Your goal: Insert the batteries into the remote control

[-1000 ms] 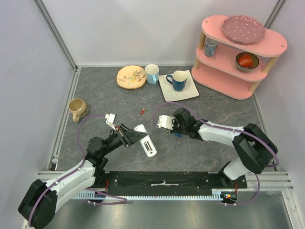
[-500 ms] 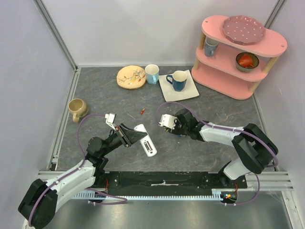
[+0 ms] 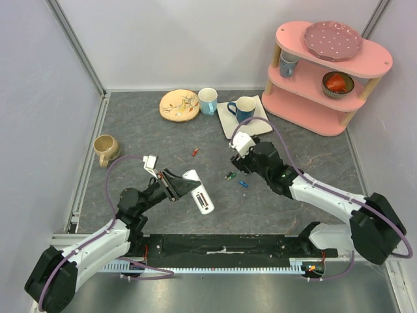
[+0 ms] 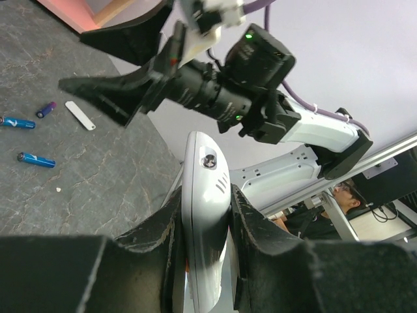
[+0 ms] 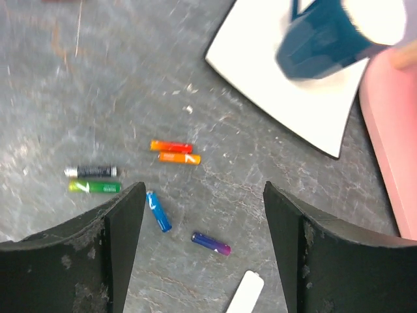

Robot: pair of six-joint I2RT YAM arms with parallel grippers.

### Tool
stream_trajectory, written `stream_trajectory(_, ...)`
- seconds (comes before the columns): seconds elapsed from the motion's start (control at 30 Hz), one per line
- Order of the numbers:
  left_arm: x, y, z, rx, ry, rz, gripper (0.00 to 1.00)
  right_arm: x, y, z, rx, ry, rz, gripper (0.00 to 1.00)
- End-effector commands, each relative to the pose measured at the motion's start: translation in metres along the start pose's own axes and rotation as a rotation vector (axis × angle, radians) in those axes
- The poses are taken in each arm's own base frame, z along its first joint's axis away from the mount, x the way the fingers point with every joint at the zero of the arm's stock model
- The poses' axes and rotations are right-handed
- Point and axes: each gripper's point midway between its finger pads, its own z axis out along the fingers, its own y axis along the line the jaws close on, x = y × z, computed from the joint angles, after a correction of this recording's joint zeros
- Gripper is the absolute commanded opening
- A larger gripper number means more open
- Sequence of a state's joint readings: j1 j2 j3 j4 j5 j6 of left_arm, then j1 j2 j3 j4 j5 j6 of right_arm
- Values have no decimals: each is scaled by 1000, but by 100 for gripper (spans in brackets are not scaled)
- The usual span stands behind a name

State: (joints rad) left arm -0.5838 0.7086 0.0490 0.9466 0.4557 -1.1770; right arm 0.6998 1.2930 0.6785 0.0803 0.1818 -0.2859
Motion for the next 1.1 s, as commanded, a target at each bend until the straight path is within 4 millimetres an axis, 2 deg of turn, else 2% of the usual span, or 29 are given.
stream_trajectory(0.0,3,1,-4,8,4,0,2,-45,-33,-20,156,-146,314,81)
stream_trajectory(0.1,5,4,-4,-4,11,3,2,-48,-30,-24,162,-158,505,81)
stream_trajectory(0.2,6,5,-4,-9,23,15,2,-42,-28,-24,192,-121,713,79)
stream_trajectory(0.27,8,7,-4,-15,32,27,2,-38,-25,-26,195,-108,859,70)
stream_trajectory(0.33,9,9,-4,-18,37,34,2,-38,-25,-27,178,-123,922,60)
stream_trajectory(0.43,9,10,-3,-18,39,44,2,-41,-22,-28,142,-127,945,54)
stream_trajectory(0.6,7,15,3,-37,45,41,2,-24,-25,-24,224,-51,1031,55)
stream_trajectory(0.63,8,18,4,-45,51,36,2,-8,-20,-20,250,26,1034,55)
stream_trajectory(0.8,8,21,9,-51,59,18,2,22,-15,-12,366,118,1151,59)
stream_trajectory(0.87,9,21,10,-48,67,12,2,26,-12,-9,380,115,1219,60)
stream_trajectory(1.07,11,20,7,-43,68,11,2,28,-7,-2,378,134,1170,66)
